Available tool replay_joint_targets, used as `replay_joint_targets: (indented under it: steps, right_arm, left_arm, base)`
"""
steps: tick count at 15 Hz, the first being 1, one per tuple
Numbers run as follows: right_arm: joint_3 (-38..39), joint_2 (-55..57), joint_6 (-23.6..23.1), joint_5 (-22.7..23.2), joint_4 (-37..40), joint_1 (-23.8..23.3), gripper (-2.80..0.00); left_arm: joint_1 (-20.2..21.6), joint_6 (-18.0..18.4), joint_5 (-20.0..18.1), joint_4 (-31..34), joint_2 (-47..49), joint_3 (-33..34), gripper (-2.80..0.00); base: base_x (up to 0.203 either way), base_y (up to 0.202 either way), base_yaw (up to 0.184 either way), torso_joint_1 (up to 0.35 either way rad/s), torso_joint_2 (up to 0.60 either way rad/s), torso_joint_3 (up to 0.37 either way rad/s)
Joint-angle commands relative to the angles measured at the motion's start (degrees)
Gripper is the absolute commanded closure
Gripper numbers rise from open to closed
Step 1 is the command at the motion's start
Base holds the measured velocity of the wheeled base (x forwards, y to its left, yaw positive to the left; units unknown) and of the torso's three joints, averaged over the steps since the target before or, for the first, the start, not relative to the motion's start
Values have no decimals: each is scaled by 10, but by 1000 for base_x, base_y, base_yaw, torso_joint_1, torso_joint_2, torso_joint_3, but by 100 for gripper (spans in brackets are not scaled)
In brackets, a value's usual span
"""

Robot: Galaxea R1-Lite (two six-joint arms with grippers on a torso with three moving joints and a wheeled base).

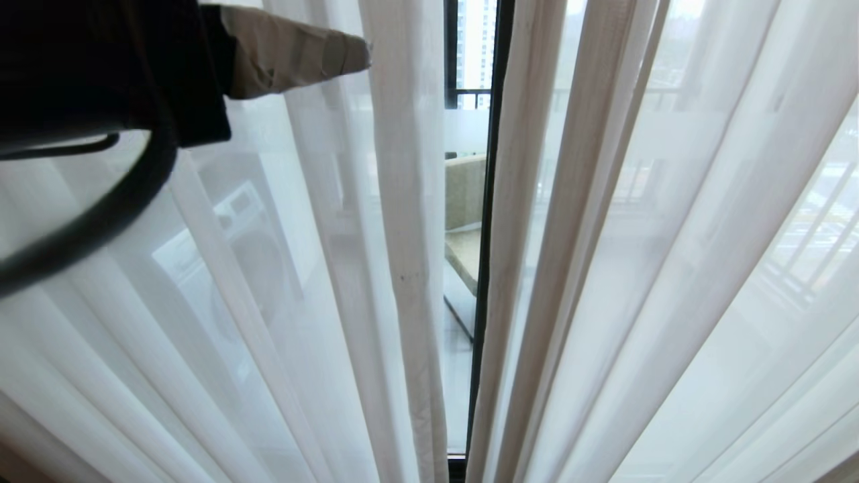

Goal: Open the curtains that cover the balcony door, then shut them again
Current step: Pull the inner curtains open on both sides

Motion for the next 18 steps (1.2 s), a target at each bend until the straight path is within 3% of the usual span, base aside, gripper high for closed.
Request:
replay_joint_targets:
  steps: [1, 5, 12, 18]
  right_arm:
    - [0, 0, -1, 1, 0, 0, 0]
    - [0, 0, -1, 1, 0, 0, 0]
    - [0, 0, -1, 1, 0, 0, 0]
    - [0, 0, -1, 1, 0, 0, 0]
  left_arm:
    - [1, 5, 22, -35, 33, -12, -280]
    - [7, 13, 38, -85, 101, -77, -280]
    - [56, 56, 50, -89, 184, -180, -280]
    - [93, 64, 51, -89, 245, -277, -280]
  base:
    - [0, 0, 0, 0, 0, 0]
    - [0, 0, 0, 0, 0, 0]
    - [0, 0, 0, 0, 0, 0]
    - [0, 0, 0, 0, 0, 0]
